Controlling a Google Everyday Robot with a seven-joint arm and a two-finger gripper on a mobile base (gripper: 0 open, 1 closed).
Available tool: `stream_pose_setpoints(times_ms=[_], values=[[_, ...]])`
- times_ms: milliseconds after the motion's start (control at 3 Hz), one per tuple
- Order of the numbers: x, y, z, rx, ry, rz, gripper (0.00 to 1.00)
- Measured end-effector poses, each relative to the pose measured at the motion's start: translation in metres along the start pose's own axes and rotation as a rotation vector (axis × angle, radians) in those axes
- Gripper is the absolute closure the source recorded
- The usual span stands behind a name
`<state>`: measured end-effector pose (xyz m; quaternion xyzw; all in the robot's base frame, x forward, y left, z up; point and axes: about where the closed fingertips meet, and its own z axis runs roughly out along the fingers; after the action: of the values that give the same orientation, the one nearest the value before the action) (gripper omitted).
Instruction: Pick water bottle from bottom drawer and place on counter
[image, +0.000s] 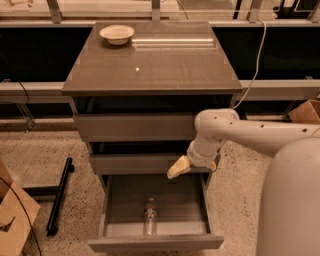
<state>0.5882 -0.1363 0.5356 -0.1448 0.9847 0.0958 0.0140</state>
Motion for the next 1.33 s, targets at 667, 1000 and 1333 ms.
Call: stream_pose_setpoints(times_ms=[667,1000,1333], values=[[-0.001,0.004,0.059,-0.037,0.06,0.063,0.0],[-0.003,0.009,0.084,-0.097,0.063,0.139,0.0],[-0.012,0.021,0.126,-0.17,0.056,0.22,0.0]])
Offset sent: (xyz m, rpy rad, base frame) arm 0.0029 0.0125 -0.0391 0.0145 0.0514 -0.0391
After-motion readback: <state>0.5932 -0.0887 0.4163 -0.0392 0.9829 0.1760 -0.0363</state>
